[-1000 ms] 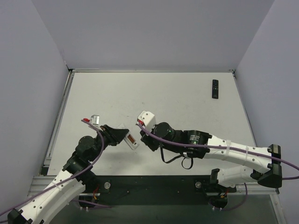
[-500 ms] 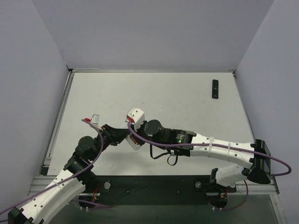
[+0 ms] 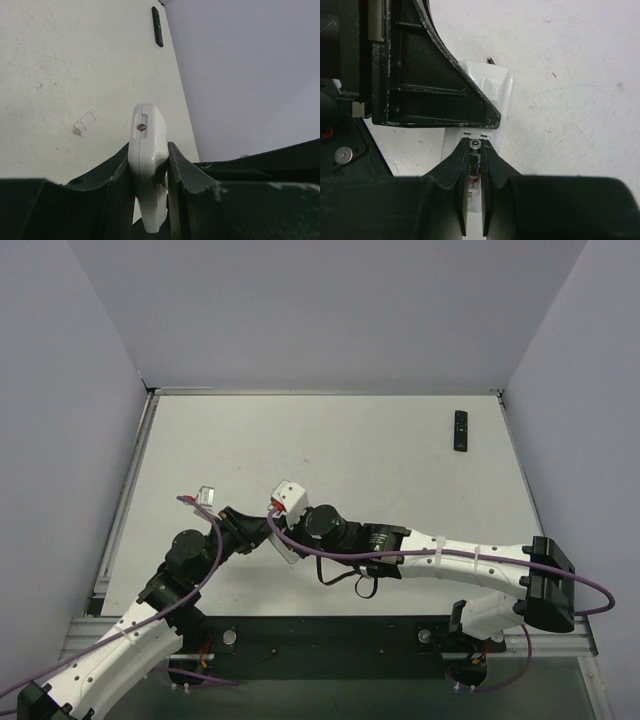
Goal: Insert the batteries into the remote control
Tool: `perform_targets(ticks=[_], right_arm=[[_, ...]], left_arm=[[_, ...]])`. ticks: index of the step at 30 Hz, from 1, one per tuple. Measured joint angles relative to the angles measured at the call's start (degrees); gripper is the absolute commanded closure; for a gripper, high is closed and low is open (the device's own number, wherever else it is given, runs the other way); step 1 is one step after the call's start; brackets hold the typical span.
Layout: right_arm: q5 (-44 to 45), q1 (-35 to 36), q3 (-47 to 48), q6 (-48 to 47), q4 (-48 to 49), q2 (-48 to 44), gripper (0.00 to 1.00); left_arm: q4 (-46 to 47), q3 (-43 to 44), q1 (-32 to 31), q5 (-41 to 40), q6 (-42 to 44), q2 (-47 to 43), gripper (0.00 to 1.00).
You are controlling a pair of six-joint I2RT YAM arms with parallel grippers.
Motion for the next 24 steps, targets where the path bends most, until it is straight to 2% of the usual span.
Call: perform_targets(ticks=[10,17,24], right_arm=[[0.07,0.00,-1.46,0.09,0.35,0.04,1.00],[0.42,-0.28,-1.46,0.72,0.70,1.90,0.87],[1.73,-0.35,-1.44,1.79,1.18,3.17,0.86]], left_arm=[[-0.92,0.00,0.00,-1.18,-1.01,0.48,1.00],[-0.90,0.00,0.00,-1.14,-1.40,2.10,1.00],[-0.90,0.00,0.02,-1.42,-1.42,3.04,1.00]])
